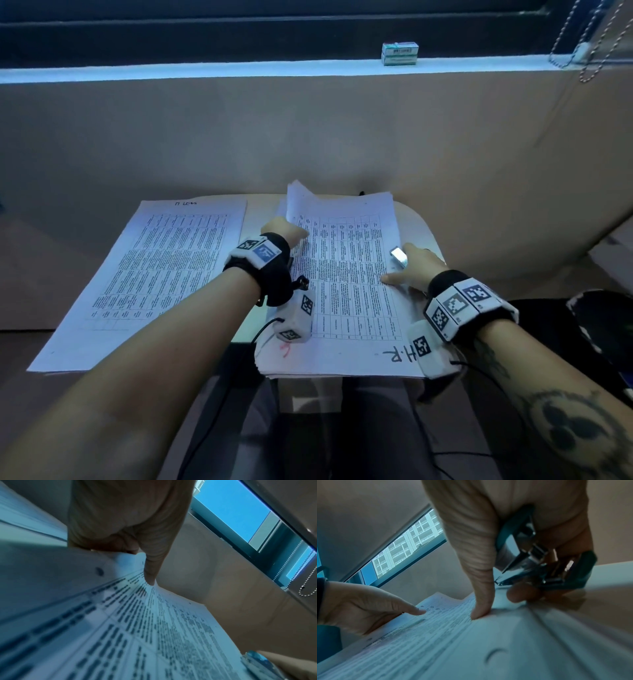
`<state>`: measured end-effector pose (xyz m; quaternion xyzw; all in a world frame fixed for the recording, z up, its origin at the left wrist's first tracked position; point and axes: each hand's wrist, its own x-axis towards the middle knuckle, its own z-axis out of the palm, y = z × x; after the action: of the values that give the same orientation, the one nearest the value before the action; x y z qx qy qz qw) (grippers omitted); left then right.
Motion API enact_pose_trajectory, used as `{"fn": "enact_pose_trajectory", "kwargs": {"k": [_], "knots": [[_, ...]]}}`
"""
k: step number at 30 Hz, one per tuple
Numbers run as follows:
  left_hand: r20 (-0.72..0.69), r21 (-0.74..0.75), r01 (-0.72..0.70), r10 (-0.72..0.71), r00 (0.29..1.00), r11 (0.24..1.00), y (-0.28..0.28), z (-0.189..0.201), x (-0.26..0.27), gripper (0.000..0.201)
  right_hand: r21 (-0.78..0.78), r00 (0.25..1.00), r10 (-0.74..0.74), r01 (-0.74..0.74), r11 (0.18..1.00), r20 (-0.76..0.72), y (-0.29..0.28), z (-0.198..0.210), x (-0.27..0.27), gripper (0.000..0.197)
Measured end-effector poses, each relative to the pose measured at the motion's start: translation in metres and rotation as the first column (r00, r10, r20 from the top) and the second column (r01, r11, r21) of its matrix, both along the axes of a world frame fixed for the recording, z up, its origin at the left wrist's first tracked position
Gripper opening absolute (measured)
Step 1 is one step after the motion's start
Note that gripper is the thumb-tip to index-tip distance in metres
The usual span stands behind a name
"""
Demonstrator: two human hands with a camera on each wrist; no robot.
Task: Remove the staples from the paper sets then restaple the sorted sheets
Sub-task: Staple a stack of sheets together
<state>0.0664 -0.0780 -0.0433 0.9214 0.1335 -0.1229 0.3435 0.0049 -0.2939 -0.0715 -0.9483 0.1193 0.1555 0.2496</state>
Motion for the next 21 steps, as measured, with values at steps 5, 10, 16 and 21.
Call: {"fn": "enact_pose_trajectory", "kwargs": {"k": [5,10,16,21], "knots": [[0.019,0.031,-0.018,0.018,1.000,0.999,0.001,0.007,0.005,0.038,0.008,1.000,-0.003,0.003,1.000,0.005,-0.001,-0.003,0.001,0.066],[-0.005,-0.004,-0.013,0.013,1.000,1.000,0.002,0.008,0.009,0.042,0.002,1.000,-0.012,0.012,1.000,-0.002,-0.001,-0.004,0.001,0.068],[0.088,-0.001,-0.084,0.084,0.993,0.996,-0.006,0.002,0.008,0.017,-0.007,1.000,-0.008,0.008,1.000,0.002,-0.002,-0.006,0.003,0.071],[0.035,-0.185,-0.171,0.180,0.983,0.968,-0.003,0.009,0.008,0.069,0.015,1.000,-0.015,0.015,1.000,0.009,-0.002,-0.007,0.003,0.068]]}}
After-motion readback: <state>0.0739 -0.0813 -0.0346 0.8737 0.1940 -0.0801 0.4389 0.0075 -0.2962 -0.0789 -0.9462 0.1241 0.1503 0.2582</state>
